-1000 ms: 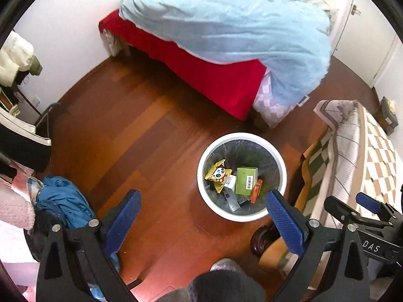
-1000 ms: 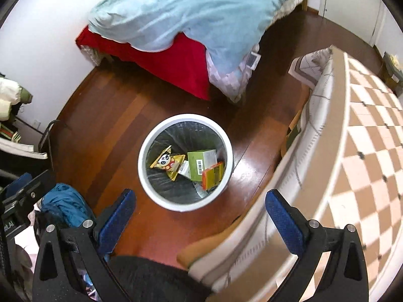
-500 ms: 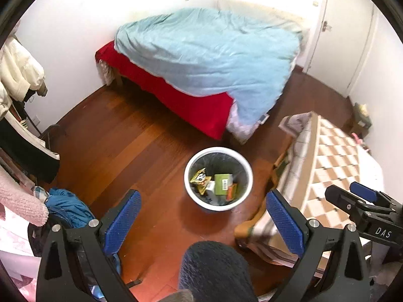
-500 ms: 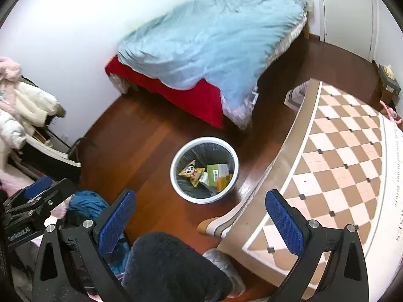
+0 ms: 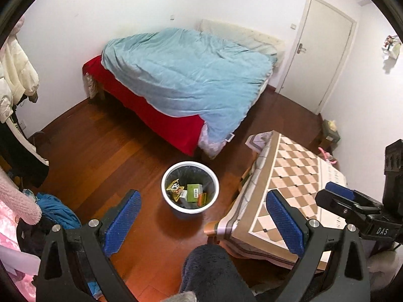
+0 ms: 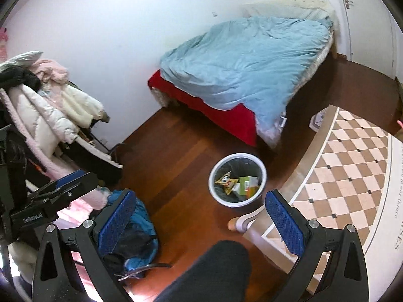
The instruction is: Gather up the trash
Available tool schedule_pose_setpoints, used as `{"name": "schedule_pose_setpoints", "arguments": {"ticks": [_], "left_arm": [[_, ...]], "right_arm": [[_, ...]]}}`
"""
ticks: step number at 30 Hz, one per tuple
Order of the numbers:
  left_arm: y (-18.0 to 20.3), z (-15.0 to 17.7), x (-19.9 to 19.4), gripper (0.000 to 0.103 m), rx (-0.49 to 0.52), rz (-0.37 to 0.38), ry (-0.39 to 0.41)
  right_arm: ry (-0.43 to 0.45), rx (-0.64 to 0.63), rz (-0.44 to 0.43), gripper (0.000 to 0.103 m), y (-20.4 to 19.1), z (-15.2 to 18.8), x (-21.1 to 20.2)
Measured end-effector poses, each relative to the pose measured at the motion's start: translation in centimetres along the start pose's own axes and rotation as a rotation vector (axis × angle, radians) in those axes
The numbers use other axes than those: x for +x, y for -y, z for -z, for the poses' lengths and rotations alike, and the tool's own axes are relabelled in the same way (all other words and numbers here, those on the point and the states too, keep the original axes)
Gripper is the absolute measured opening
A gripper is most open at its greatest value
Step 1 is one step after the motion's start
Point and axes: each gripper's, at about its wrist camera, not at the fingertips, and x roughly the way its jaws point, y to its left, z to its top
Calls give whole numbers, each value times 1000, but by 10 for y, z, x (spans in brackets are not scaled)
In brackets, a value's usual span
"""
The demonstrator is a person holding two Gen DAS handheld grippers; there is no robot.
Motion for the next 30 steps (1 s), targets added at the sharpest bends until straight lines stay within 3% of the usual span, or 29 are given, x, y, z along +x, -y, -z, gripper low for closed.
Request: {"name": "schedule_pose_setpoints", "arguments": {"ticks": [9,30], "left_arm": [[0,0,-21,101,23,61,14],[3,7,-41,101,29,73,48]], "right_arm": [[12,-1,-37,103,-5,7,-22],[-7,-32,-84,103,-15,10,-25]]}}
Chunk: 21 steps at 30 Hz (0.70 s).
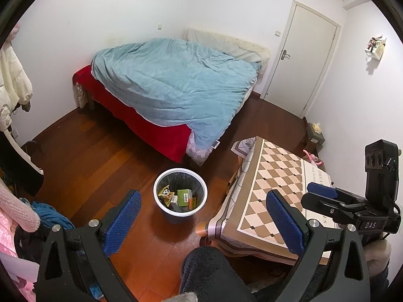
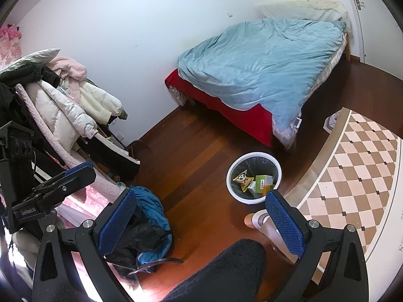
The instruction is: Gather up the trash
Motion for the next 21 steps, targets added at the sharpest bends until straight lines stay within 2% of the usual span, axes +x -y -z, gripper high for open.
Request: {"name": "schedule_pose_setpoints", "arguments": {"ticks": [21], "left_arm": [[10,-2,3,103,33,30,-1]], "right_arm": [[10,-4,7,103,11,-1,-14]]}}
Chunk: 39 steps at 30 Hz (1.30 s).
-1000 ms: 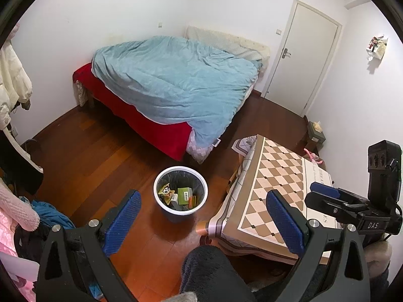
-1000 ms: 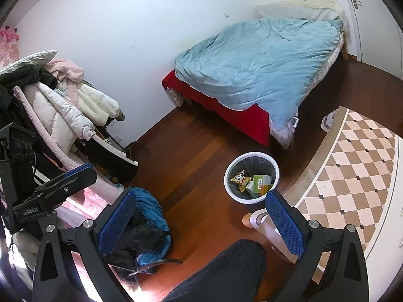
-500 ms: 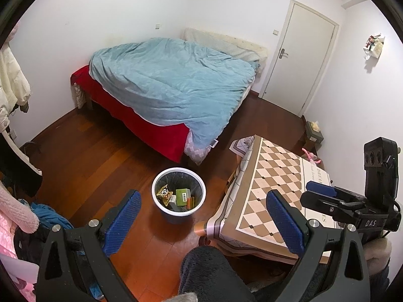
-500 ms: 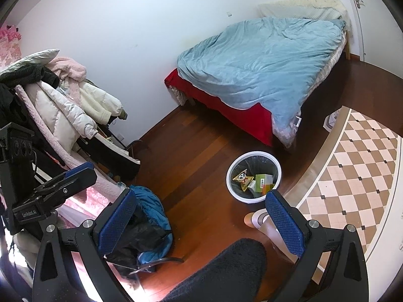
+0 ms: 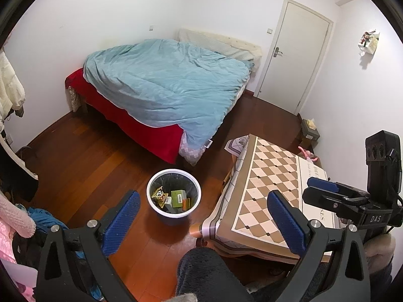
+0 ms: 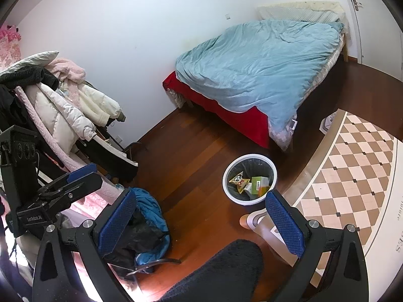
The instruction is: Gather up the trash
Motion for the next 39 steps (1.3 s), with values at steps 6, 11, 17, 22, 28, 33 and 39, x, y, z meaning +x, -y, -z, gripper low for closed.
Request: {"name": "schedule_pose_setpoints", "arguments": {"ticks": [6,11,17,22,28,33,39], "left_arm": [[2,0,3,103,6,9,-6],[2,0,3,103,8,12,-7],[3,-1,3,103,11,23,-6],[4,-2,3,103,11,27,0],[4,-2,1,103,14,31,6],[3,-2,-1,103,11,33,6],[4,-3,-2,103,10,35,6]], "right_arm": [[2,0,1,103,0,0,0],[0,-4,-6,103,3,1,-4],[-4,-10,-7,103,3,1,-6],[-3,-10,-10,103,3,2,-7],[-4,-18,-14,103,2,2,-9],[-5,-22,-17,103,1,2,-10],[-4,-21,-16,103,0,2,-9]]}}
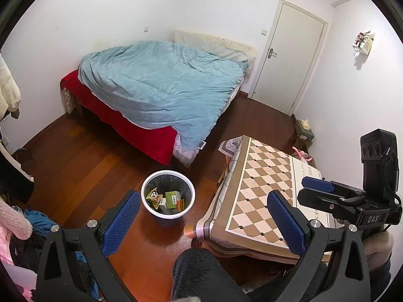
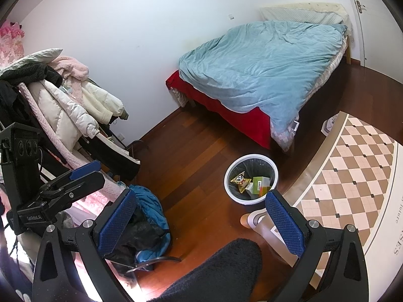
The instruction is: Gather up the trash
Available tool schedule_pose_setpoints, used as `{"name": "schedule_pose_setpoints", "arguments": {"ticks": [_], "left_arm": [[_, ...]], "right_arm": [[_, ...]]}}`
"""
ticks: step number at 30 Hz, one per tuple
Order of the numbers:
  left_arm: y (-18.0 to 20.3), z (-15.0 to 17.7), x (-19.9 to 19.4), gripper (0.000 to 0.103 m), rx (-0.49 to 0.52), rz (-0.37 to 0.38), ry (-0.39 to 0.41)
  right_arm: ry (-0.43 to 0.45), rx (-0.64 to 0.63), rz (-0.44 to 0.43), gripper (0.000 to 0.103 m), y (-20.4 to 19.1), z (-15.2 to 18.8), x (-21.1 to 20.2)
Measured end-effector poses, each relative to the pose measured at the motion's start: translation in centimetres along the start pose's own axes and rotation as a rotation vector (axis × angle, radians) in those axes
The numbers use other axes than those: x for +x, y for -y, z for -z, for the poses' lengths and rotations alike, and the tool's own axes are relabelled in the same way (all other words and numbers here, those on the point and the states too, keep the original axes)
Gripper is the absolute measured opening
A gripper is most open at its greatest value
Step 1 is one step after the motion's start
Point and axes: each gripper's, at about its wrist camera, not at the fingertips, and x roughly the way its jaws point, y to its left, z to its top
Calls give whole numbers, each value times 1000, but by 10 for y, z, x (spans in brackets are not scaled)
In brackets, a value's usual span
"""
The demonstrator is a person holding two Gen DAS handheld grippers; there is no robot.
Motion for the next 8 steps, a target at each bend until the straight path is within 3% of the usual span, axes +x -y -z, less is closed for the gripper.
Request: {"name": "schedule_pose_setpoints", "arguments": {"ticks": [8], "left_arm": [[-2,-1,0,103,2,2,-4]], "right_arm": [[-9,-7,-7,103,2,4,-2]]}}
